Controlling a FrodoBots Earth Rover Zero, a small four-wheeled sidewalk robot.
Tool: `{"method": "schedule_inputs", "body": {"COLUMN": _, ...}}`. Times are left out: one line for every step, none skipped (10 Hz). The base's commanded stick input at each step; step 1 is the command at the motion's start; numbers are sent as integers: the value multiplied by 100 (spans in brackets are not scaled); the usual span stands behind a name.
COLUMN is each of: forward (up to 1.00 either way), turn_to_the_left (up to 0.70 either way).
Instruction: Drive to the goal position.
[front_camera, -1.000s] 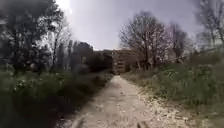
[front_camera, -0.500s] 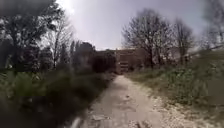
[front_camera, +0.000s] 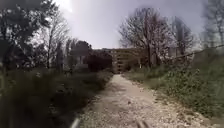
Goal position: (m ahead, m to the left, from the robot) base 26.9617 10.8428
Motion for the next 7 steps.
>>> {"method": "schedule_inputs", "body": {"forward": 85, "turn_to_the_left": 0}}
{"method": "schedule_inputs", "body": {"forward": 85, "turn_to_the_left": 0}}
{"method": "schedule_inputs", "body": {"forward": 85, "turn_to_the_left": 0}}
{"method": "schedule_inputs", "body": {"forward": 85, "turn_to_the_left": 0}}
{"method": "schedule_inputs", "body": {"forward": 85, "turn_to_the_left": 0}}
{"method": "schedule_inputs", "body": {"forward": 85, "turn_to_the_left": 0}}
{"method": "schedule_inputs", "body": {"forward": 85, "turn_to_the_left": 0}}
